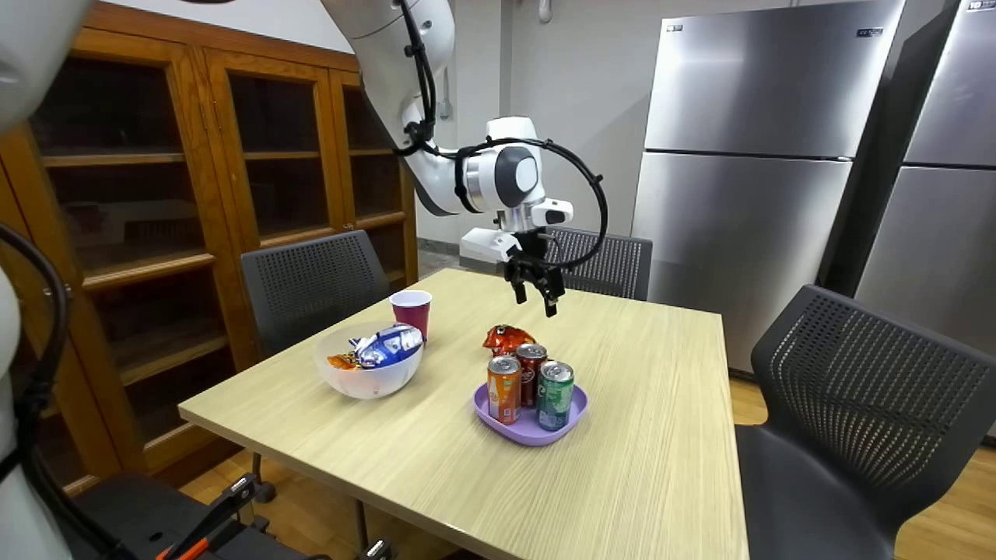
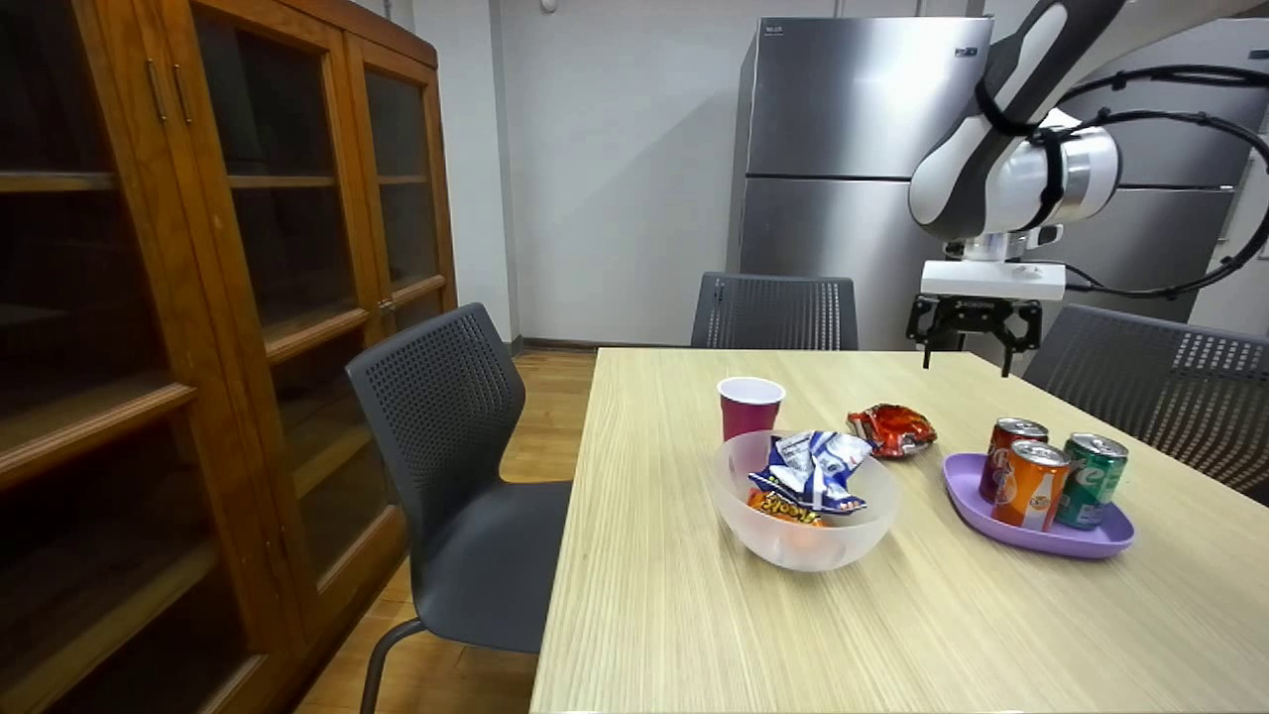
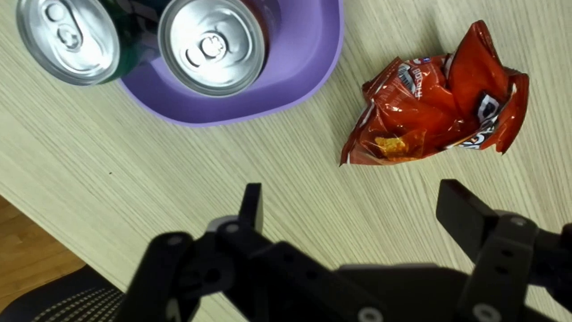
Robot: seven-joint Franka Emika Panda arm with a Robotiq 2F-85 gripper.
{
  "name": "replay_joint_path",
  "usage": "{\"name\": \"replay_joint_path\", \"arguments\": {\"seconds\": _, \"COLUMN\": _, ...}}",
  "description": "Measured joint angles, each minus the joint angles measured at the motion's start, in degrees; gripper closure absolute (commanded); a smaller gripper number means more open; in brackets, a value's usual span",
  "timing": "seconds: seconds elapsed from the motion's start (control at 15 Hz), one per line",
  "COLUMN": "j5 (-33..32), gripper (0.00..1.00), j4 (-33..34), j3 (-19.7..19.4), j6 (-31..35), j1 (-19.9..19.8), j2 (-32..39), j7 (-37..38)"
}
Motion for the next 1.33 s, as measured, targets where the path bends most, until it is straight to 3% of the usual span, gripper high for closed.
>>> {"name": "replay_joint_path", "arguments": {"seconds": 0.67, "j5": 2.47, "gripper": 0.00, "j4": 8.71, "j3": -0.46, "j6": -1.95, "j1": 3.59, "j2": 8.17, "j7": 12.01}}
{"name": "replay_joint_path", "arguments": {"seconds": 1.33, "j5": 2.98, "gripper": 0.00, "j4": 21.55, "j3": -0.51, "j6": -8.20, "j1": 3.88, "j2": 18.00, "j7": 20.30}}
